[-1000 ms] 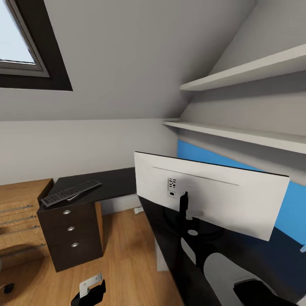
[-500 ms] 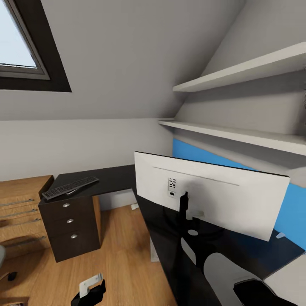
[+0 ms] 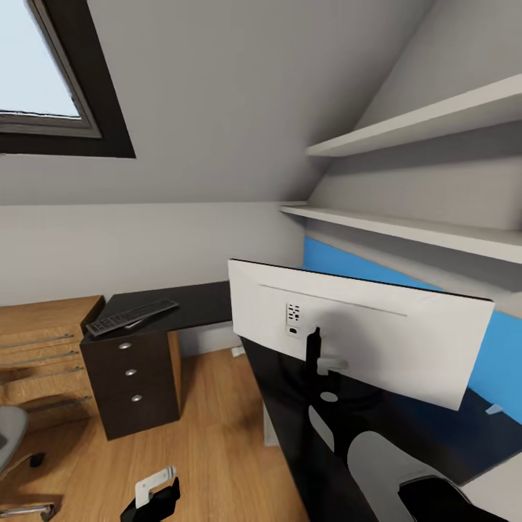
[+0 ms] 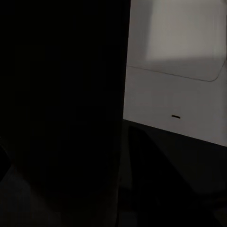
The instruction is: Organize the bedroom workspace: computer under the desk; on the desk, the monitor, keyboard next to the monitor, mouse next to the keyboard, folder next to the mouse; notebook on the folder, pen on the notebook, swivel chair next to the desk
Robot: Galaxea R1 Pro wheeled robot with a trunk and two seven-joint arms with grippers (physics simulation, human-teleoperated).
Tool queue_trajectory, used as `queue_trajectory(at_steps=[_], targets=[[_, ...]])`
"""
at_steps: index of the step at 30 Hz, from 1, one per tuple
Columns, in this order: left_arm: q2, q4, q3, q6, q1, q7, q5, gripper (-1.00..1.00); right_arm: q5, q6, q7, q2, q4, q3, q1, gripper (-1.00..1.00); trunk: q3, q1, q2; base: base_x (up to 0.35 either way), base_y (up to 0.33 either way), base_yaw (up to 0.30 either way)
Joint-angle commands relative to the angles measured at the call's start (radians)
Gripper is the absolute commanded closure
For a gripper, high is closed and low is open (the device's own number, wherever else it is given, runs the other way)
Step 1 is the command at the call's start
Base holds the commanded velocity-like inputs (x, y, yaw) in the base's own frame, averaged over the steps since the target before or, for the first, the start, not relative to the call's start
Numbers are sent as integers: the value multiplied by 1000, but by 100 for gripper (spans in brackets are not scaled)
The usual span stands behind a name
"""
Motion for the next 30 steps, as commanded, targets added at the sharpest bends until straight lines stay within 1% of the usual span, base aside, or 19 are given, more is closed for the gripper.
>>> queue_trajectory(at_steps=[1,5,11,23,30], targets=[[1,1,-2,-4,-1,3,6,-100,-11,-4,-8,0,1,11,-1,100,-1,0,-1,0,0,211],[4,1,-2,-4,-1,3,6,-100,-10,-4,-8,0,1,11,-1,100,-1,0,-1,-30,-31,212],[5,1,-2,-4,-1,3,6,-100,-10,-4,-8,0,1,11,-1,100,-1,0,-1,-154,-156,212],[5,1,-2,-5,-1,3,6,-100,-10,-4,-10,0,1,11,-1,100,-1,0,-1,-199,-201,211],[5,1,-2,-5,-1,3,6,-100,-10,-5,-10,0,0,11,-1,100,-1,0,-1,-147,-286,194]])
